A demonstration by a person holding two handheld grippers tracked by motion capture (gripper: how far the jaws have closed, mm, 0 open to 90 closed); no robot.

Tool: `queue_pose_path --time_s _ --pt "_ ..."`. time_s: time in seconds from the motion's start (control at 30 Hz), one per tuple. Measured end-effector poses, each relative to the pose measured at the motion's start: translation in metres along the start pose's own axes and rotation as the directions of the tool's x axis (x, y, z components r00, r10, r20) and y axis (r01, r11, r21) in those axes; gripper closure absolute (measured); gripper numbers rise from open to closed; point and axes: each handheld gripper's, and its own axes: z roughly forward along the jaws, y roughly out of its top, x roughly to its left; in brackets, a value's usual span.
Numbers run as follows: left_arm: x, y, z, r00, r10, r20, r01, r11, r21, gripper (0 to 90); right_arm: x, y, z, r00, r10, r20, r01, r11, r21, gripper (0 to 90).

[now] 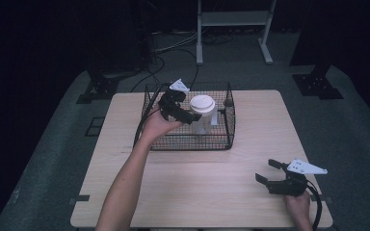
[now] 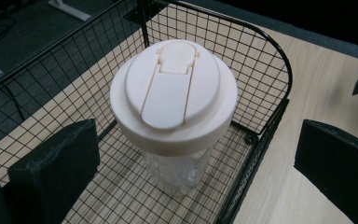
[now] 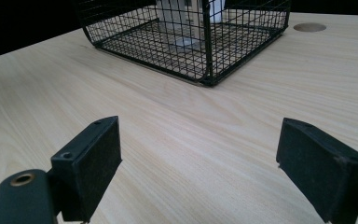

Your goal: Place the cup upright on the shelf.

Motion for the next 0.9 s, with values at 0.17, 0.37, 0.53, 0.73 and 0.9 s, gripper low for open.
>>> queue_pose_path --time_s 0.17,0.37,0.53,0.73,0.9 --pt "-0.004 -0.006 -0.008 1.0000 0.007 0.006 -0.007 0.9999 -0.011 0.0 0.000 0.000 0.000 1.0000 0.000 0.003 0.000 1.000 0.000 12.8" --pt "-0.010 -0.017 -0.016 0.9999 0.012 0.008 -0.012 0.9998 -0.017 0.0 0.000 0.000 0.000 1.0000 -0.002 0.009 0.002 1.000 0.001 12.8" --pt "-0.016 -0.022 -0.023 0.9998 0.014 0.013 -0.013 0.9992 -0.037 0.0 0.000 0.000 0.000 0.9999 -0.002 0.011 0.002 1.000 0.002 12.8" --pt "-0.023 -0.028 -0.029 0.9994 0.028 0.019 -0.027 0.9985 -0.048 0.0 0.000 0.000 0.000 0.9999 -0.001 0.013 0.001 1.000 0.005 12.8" --pt "-0.031 -0.033 -0.034 0.9988 0.041 0.027 -0.039 0.9975 -0.059 0.0 0.001 0.000 0.000 0.9999 -0.001 0.014 0.001 1.000 0.005 12.8"
